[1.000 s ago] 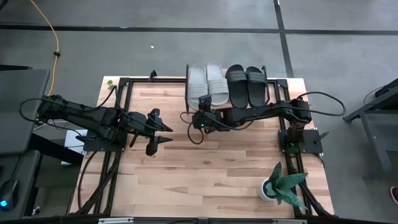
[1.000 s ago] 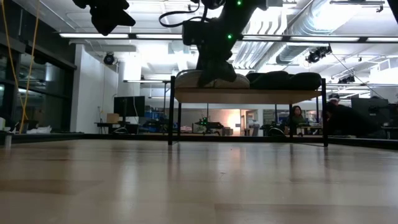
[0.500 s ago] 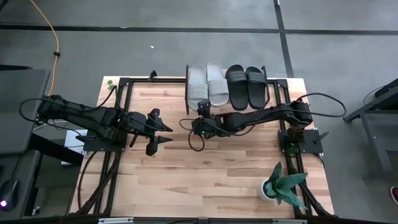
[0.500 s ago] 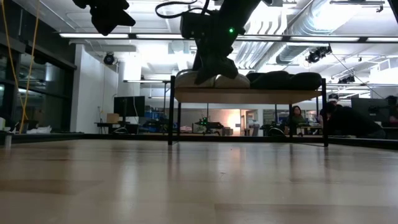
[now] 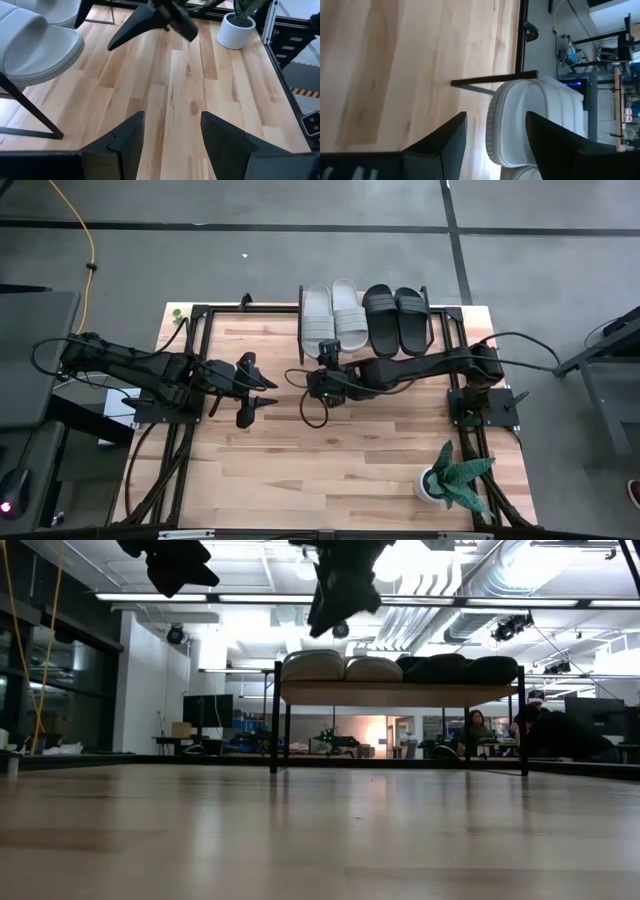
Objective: Pick and place slides into the shelf
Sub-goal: Return to Home Position
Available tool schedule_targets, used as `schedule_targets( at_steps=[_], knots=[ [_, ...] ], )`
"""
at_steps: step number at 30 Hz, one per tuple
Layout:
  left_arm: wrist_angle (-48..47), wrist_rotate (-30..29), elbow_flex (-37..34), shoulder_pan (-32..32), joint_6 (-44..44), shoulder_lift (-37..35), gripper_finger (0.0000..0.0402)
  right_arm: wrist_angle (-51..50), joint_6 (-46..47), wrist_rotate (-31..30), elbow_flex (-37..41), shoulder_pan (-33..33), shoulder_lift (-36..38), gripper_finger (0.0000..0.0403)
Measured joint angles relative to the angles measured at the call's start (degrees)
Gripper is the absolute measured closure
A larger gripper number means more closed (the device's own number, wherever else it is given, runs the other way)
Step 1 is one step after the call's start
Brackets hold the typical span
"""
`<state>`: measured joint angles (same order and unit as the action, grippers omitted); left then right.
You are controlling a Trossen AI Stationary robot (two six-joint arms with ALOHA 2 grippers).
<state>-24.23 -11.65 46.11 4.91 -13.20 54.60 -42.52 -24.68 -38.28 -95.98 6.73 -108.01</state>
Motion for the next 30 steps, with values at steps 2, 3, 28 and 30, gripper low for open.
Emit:
schedule_targets(
  at_steps=[2,3,28,30],
  knots=[
    [0.0,-0.06,0.01,0.0,0.73,0.01,0.022,-1.27,1.2,0.77,-1.25,0.42,0.0,0.021],
    [0.0,-0.13,0.0,0.0,1.07,0.01,0.022,-2.18,1.71,1.46,-1.8,0.63,0.0,0.021],
    [-3.22,-6.94,-1.4,0.0,5.84,-7.15,0.022,-2.7,9.36,18.23,-3.45,5.56,15.1,0.021],
    [-2.96,-7.04,-2.36,-0.01,5.93,-9.01,0.022,-2.75,9.66,18.9,-3.45,6.06,17.19,0.021]
  ],
)
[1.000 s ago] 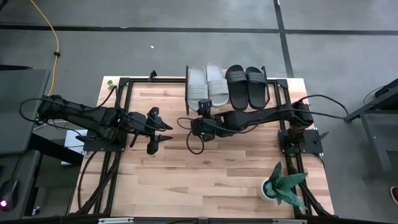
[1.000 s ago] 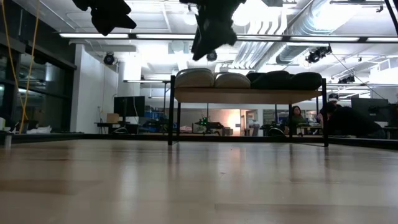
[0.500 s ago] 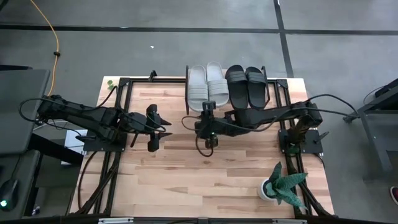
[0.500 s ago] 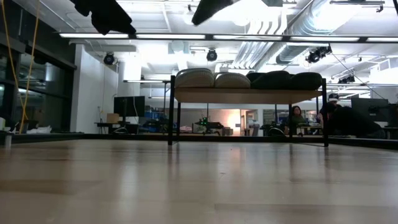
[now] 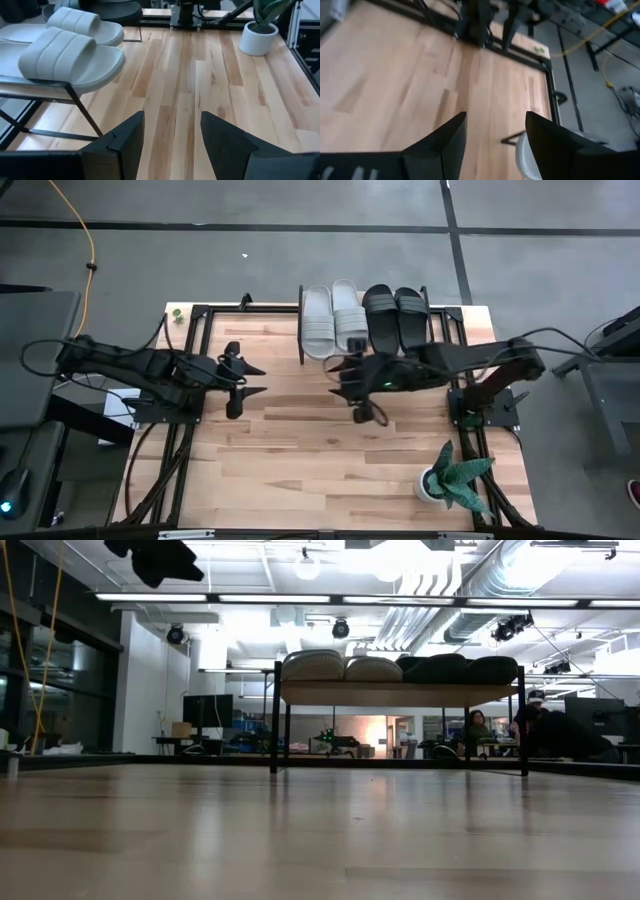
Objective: Pick and place slides into the shelf
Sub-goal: Return to Home Position
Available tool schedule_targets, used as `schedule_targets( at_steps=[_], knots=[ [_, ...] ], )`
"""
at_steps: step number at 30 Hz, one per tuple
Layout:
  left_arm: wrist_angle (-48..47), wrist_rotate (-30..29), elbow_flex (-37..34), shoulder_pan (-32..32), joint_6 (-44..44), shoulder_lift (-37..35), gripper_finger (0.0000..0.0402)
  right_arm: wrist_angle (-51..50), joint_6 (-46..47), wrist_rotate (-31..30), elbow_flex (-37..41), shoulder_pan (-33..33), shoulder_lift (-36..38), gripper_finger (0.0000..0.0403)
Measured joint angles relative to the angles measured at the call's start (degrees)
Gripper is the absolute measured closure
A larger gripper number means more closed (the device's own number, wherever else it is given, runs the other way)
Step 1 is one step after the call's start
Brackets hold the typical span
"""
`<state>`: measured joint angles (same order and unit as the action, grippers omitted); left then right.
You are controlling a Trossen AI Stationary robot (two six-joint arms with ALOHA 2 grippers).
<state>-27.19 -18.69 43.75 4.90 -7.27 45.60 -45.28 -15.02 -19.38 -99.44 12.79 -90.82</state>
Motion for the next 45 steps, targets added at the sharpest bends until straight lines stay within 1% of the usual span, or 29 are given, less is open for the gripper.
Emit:
schedule_targets(
  at_steps=[2,6,10,13,17,22,25,28,31,34,35,37,39,41,45],
  knots=[
    [-0.19,-0.04,-0.66,0.01,0.0,-1.84,0.022,0.07,0.34,1.15,0.0,0.53,2.24,0.021],
    [0.12,0.22,-0.71,0.03,-0.37,-4.91,0.022,0.03,1.57,1.22,0.0,1.96,6.12,0.021],
    [0.2,2.89,-0.8,0.05,-0.68,-6.67,0.022,0.02,3.35,0.7,0.02,3.47,9.86,0.021],
    [3.77,4.5,-2.54,0.04,-0.52,-7.66,0.022,0.02,5.1,-1.9,0.02,4.96,12.6,0.021],
    [10.96,6.97,-5.82,0.03,1.48,-9.64,0.022,0.19,6.41,-5.04,0.02,7.18,15.37,0.021],
    [14.07,9.37,-6.48,0.01,1.13,-12.18,0.022,1.01,8.48,-7.6,0.02,9.54,17.93,0.0216],
    [13.48,9.69,-6.48,0.01,-0.51,-13.97,0.022,1.72,9.96,-10.09,0.02,10.7,19.21,0.0236],
    [11.69,9.29,-6.48,0.01,-1.52,-15.87,0.022,1.42,10.39,-13.28,0.04,11.82,20.53,0.0271],
    [10.07,9.19,-6.48,0.01,-2.19,-17.63,0.022,1.29,10.55,-13.19,0.04,12.87,21.84,0.0319],
    [8.52,9.17,-6.48,0.01,-2.21,-19.04,0.0223,0.98,10.5,-13.12,0.04,14.41,23.03,0.0378],
    [8.17,9.13,-6.48,0.01,-2.17,-19.45,0.0227,0.94,10.32,-13.52,0.06,14.87,23.51,0.039],
    [7.29,8.98,-6.48,0.01,-2.14,-20.18,0.0242,0.94,10.77,-16.26,0.07,15.89,24.53,0.0393],
    [6.85,8.67,-6.5,0.01,-2.14,-20.62,0.0262,0.53,11.94,-20.85,0.07,17.08,25.58,0.039],
    [6.78,8.6,-6.5,0.01,-2.12,-21.0,0.0285,-0.89,11.88,-25.77,0.07,18.47,26.62,0.0398],
    [6.37,8.6,-6.5,0.01,-2.05,-21.13,0.033,-4.55,13.55,-30.28,0.16,21.5,29.2,0.0401]
  ],
)
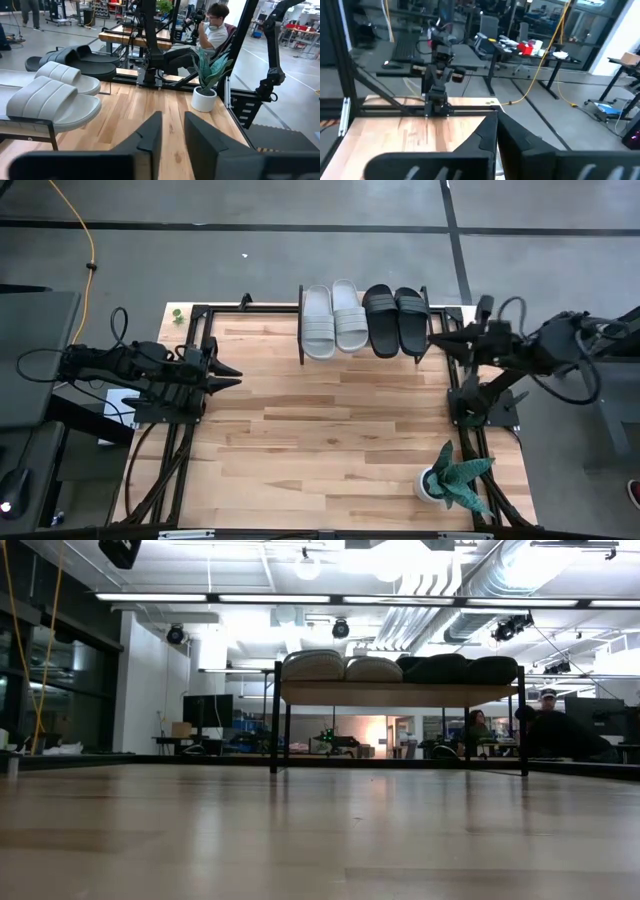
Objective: Pick and place slides into the shelf
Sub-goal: Return to Home Position
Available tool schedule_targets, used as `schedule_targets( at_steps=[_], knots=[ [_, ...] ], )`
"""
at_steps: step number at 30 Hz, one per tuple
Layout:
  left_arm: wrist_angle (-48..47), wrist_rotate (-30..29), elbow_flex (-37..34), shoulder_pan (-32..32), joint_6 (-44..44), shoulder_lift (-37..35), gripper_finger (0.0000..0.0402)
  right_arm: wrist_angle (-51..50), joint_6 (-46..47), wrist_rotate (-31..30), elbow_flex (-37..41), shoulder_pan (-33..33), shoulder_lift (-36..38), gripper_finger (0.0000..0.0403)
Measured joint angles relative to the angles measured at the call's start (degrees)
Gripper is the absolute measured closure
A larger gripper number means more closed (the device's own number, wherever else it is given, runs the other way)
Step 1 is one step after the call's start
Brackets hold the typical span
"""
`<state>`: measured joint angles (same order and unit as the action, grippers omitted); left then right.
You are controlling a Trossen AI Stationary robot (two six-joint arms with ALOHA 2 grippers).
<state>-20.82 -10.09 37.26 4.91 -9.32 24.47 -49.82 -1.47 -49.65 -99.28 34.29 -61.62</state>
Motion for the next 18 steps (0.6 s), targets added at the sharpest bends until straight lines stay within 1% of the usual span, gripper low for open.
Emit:
schedule_targets(
  at_steps=[3,6,8,10,13,16,18],
  knots=[
    [-0.08,0.0,0.0,0.0,0.34,0.0,0.0362,1.15,0.2,-3.16,2.66,2.8,2.74,0.0402],
    [-0.44,-0.01,0.01,0.0,0.8,0.02,0.0393,5.38,-1.32,-3.45,6.91,5.34,6.09,0.0403],
    [-0.39,0.0,0.0,0.0,0.94,0.02,0.0396,10.31,-3.61,-0.93,10.52,6.53,8.61,0.0403],
    [-0.39,0.0,0.0,0.0,0.94,0.02,0.0388,15.85,-6.67,2.32,14.89,7.4,11.4,0.0403],
    [-0.34,0.0,0.0,0.01,0.94,0.02,0.0384,24.26,-11.02,8.98,21.38,7.95,15.53,0.0403],
    [-0.37,-0.01,0.0,0.02,1.03,0.02,0.0392,30.46,-13.97,17.8,27.18,7.95,19.44,0.0403],
    [-0.37,-0.02,0.0,0.02,1.05,0.02,0.0399,33.7,-15.88,22.18,30.6,7.95,21.57,0.0403]
  ],
)
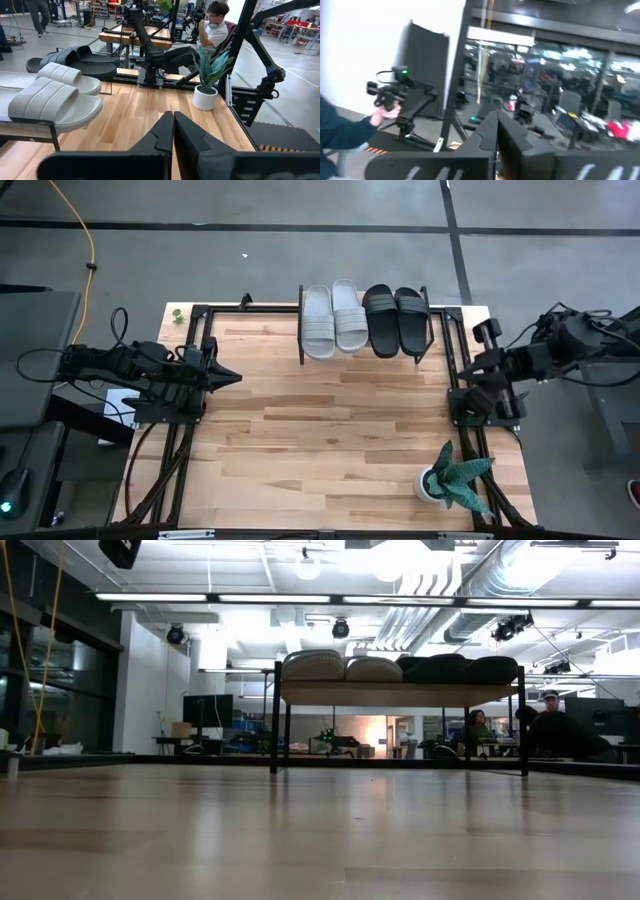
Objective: Pick and place slides into the shelf
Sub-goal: Return to Home Position
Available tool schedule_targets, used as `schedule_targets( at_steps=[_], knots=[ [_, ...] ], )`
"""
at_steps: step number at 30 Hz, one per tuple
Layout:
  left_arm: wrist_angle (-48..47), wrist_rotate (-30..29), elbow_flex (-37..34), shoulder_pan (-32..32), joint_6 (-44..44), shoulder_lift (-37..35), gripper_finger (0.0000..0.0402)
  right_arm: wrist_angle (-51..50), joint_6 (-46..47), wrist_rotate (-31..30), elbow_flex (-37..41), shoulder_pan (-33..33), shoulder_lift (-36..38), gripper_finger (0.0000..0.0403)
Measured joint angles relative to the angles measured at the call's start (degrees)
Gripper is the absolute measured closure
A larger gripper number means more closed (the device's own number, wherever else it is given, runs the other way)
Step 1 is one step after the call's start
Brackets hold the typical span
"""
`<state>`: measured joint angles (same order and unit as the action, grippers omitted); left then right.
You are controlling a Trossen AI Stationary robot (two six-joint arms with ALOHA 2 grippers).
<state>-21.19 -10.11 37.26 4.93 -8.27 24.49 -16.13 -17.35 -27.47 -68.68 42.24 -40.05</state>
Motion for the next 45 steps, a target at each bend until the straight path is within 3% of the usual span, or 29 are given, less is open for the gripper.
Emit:
schedule_targets(
  at_steps=[9,16,32,45],
  knots=[
    [0.0,0.02,0.0,0.0,0.09,0.0,0.0396,5.43,-2.82,1.43,10.13,-0.04,8.68,0.0403],
    [-0.39,0.02,0.01,0.0,0.09,0.0,0.0397,8.52,-4.55,-9.99,16.21,-0.04,15.09,0.0403],
    [-1.6,-0.56,0.01,-0.02,-0.97,0.02,0.0399,7.61,-8.59,-6.61,18.12,1.88,16.0,0.0403],
    [-1.27,-3.11,0.02,-0.03,-0.41,0.02,0.0401,7.55,-8.42,-1.48,18.1,-6.14,14.92,0.0403]
  ],
)
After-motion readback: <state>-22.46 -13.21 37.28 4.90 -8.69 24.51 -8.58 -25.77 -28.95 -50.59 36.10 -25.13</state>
